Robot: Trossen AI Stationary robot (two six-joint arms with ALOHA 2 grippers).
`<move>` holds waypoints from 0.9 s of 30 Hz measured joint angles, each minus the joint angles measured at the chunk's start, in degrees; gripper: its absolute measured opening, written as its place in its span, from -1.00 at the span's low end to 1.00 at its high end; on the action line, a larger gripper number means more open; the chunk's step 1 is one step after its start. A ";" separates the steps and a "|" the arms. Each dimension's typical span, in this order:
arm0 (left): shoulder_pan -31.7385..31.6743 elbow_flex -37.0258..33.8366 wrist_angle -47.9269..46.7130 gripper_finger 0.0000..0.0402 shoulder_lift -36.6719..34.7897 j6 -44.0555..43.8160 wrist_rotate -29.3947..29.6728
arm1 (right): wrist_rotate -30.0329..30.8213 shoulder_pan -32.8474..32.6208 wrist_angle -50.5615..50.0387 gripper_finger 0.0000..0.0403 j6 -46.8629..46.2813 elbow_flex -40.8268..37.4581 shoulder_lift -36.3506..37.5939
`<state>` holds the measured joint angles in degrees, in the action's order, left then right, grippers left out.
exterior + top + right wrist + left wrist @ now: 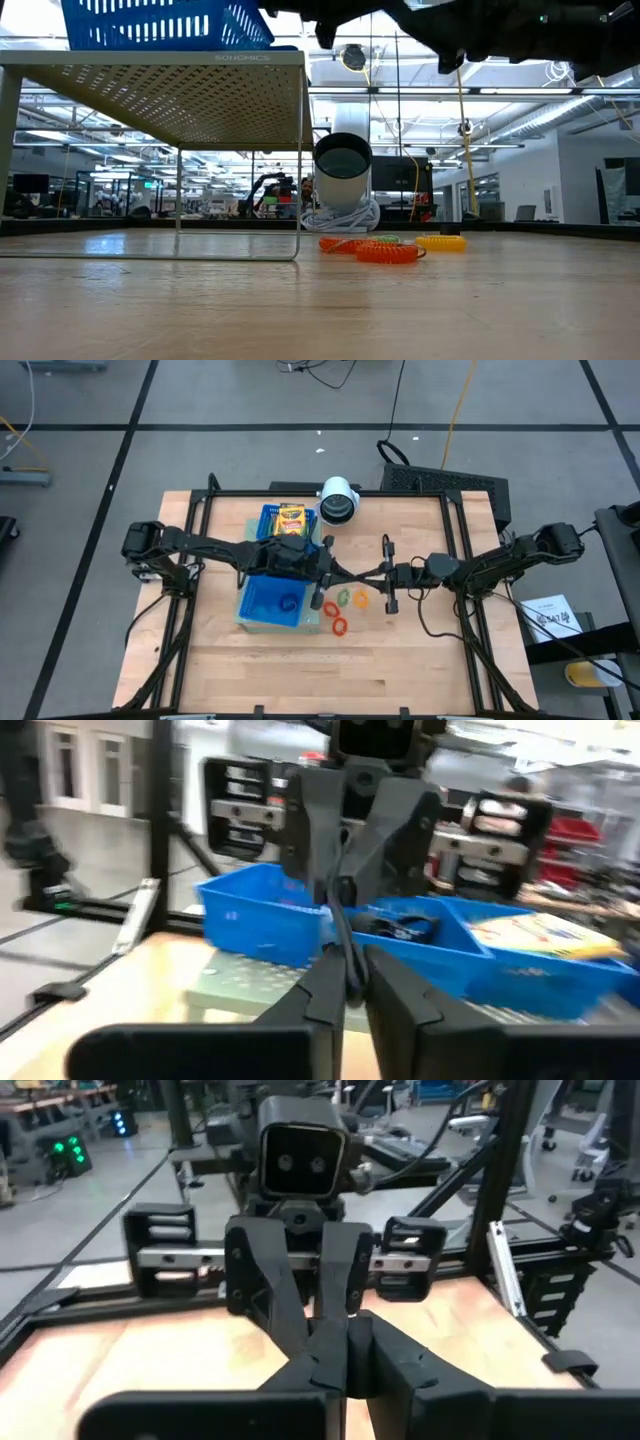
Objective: Pick & Place Office Desk Supplies
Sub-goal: Put the black rubber band into the middle blue bin on the shelf
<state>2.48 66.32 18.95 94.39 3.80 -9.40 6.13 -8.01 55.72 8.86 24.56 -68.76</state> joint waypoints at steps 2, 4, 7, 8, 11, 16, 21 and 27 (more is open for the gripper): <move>-0.24 0.00 -2.31 -0.84 -1.53 0.17 -0.38 | 2.43 0.04 -1.84 -0.73 -0.69 -0.08 0.39; -0.14 0.00 -4.13 -0.84 -3.80 0.22 -1.02 | 5.18 0.04 -3.03 -0.59 -1.21 -0.12 0.46; -0.41 0.02 -9.27 -0.91 -7.67 1.43 -1.09 | 6.61 0.06 -3.65 -0.39 -2.37 -0.08 0.81; -0.50 0.02 -11.54 -0.94 -8.88 1.74 -1.06 | 6.11 0.06 -4.28 -0.34 -2.36 -0.08 0.80; -0.71 -0.08 -16.39 -0.95 -12.29 1.90 -0.84 | 5.84 0.04 -5.81 -0.20 -2.37 -0.09 0.75; -0.73 -4.59 -17.97 -0.93 -18.00 2.03 1.28 | 5.87 0.04 -6.56 -0.08 -2.29 -0.09 0.77; -1.87 -12.96 -13.46 -0.94 -24.59 -0.02 4.96 | 5.99 0.04 -6.93 -0.07 -2.24 -0.12 0.77; -3.92 -23.69 -8.13 -0.95 -31.45 -3.05 8.23 | 6.03 0.04 -6.85 -0.12 -2.18 -0.12 0.77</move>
<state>-1.43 42.63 10.81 62.94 0.75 -1.17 12.16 -7.97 48.87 6.68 24.45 -67.99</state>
